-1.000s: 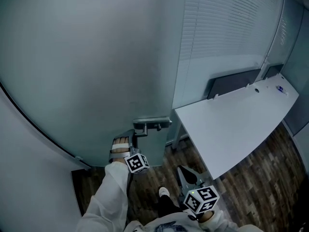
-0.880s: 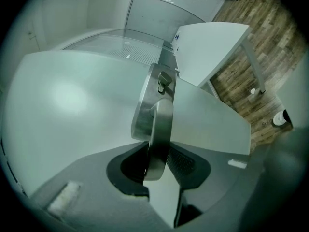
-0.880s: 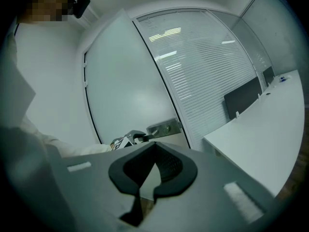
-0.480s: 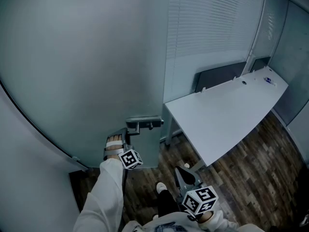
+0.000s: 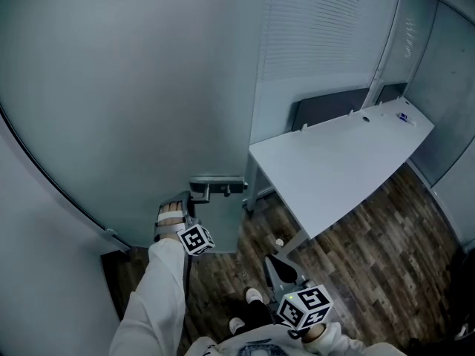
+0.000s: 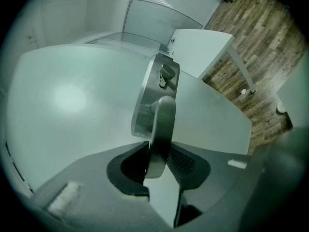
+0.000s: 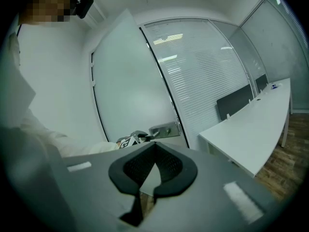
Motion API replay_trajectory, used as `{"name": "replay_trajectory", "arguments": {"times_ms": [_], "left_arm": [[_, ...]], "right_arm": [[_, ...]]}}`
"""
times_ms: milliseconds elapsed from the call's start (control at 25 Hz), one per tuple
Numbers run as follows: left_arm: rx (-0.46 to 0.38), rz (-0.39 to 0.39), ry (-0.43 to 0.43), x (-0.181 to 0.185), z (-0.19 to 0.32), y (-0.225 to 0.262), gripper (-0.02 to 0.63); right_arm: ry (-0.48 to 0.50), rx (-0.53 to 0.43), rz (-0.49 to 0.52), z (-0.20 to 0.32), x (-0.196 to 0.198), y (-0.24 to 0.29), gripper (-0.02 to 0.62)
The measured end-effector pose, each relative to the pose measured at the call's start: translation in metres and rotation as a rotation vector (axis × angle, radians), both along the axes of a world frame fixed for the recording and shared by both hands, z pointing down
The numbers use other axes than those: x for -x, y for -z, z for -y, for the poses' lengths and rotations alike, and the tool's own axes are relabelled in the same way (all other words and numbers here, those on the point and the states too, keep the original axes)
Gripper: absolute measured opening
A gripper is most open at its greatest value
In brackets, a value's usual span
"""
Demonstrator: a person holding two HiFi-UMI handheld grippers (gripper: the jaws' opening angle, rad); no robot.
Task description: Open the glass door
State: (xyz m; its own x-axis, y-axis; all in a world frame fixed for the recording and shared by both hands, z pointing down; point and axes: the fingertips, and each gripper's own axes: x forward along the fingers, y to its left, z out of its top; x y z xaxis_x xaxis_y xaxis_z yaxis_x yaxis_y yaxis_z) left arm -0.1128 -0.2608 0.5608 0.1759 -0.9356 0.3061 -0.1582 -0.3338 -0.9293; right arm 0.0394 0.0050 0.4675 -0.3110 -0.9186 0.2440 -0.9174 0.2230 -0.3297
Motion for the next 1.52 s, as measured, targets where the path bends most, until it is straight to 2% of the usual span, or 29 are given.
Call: {"name": "replay_trajectory", "arguments": {"times_ms": [320,640,1040,1200,1520], "left_arm": [[-0.021,-0.009,0.001,0.011,-0.034,-0.002,0.109],[-0.033,-0.018,0.039,0.026,-0.065,-0.004,0.109],[-0.038,0.005,0.056,0.029,-0.069,0.005,0.108],[-0.062,0.047,0.055,0.031,-0.072,0.008,0.112],[-0.079,0.054,0.105,0.035,-0.075,0.015,0.115]], "right_arm": [[0.041,0.010,-0.006,-0.019,0.009,0.001,0.003],[0.085,0.015,-0.002,-0.031,0.009,-0.005,0.003],[0.126,0.029,0.019,-0.023,-0.001,-0.005,0.003],[0.143,0.026,0.021,-0.021,-0.005,-0.003,0.003],[0.162,0.036,0.027,-0.013,-0.017,0.002,0.003]]}}
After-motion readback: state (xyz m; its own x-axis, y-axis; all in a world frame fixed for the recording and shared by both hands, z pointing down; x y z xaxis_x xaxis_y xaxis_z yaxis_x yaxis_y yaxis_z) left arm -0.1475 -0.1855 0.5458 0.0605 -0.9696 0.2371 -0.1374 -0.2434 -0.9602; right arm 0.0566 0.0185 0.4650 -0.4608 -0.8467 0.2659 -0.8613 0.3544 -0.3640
